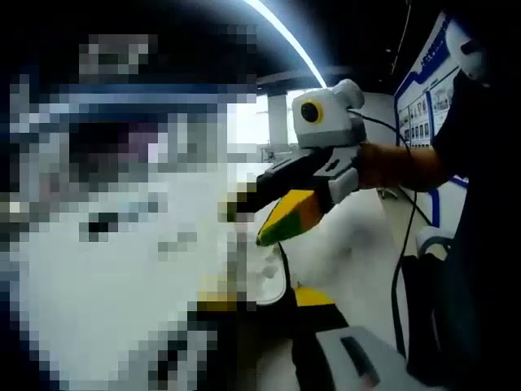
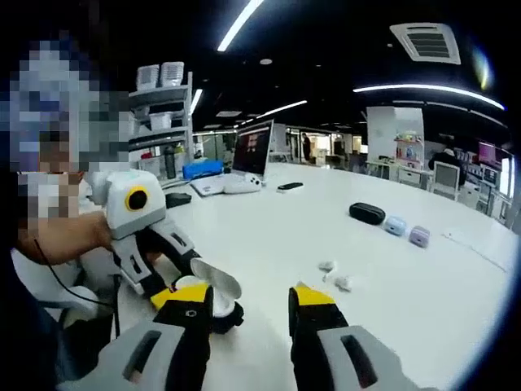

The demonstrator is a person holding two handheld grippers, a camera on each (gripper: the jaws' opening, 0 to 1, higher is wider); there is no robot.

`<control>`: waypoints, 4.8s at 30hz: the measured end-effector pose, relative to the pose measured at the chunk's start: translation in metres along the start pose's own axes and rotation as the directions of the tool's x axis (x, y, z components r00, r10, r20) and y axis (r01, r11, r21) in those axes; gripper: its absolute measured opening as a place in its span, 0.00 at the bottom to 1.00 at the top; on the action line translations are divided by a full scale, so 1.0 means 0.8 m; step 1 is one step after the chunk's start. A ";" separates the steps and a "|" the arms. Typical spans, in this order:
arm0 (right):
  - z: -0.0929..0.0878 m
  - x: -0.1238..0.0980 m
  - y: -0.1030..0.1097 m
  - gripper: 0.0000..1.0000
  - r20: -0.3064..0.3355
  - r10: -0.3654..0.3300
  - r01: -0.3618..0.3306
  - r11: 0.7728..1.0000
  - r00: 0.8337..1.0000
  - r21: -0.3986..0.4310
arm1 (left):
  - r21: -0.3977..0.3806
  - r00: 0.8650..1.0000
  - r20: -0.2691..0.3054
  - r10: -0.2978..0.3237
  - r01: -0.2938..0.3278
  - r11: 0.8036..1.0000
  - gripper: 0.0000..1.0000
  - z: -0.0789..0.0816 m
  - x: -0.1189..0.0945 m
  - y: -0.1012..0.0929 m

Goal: Pick up the earbuds from the table and place the earbuds into the earbud case

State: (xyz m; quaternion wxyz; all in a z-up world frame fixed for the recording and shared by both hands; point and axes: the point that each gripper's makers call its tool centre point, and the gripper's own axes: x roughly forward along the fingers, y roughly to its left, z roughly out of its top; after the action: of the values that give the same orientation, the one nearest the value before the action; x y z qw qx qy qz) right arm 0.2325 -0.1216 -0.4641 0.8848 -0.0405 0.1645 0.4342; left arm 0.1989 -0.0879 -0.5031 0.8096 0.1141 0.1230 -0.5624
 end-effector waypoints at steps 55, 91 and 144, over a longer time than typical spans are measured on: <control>-0.016 0.018 -0.060 0.10 -0.150 0.017 -0.066 0.943 0.989 -0.326 | 0.037 0.999 -0.032 0.009 -0.008 0.999 0.24 -0.003 0.001 -0.002; 0.018 -0.023 0.077 0.09 -0.054 0.333 -0.333 0.943 0.941 0.014 | 0.094 0.998 -0.059 0.005 0.000 0.996 0.24 0.000 0.002 -0.004; -0.003 -0.009 0.105 0.09 -0.366 0.523 -0.331 0.817 0.770 0.471 | 0.326 0.991 -0.123 0.044 -0.001 0.945 0.24 0.006 0.006 -0.014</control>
State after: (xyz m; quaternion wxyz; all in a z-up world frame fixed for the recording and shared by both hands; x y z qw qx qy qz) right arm 0.1620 -0.0755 -0.4578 0.6809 0.0647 0.4638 0.5631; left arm 0.1904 -0.0978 -0.5005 0.7765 0.2835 0.0790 -0.5572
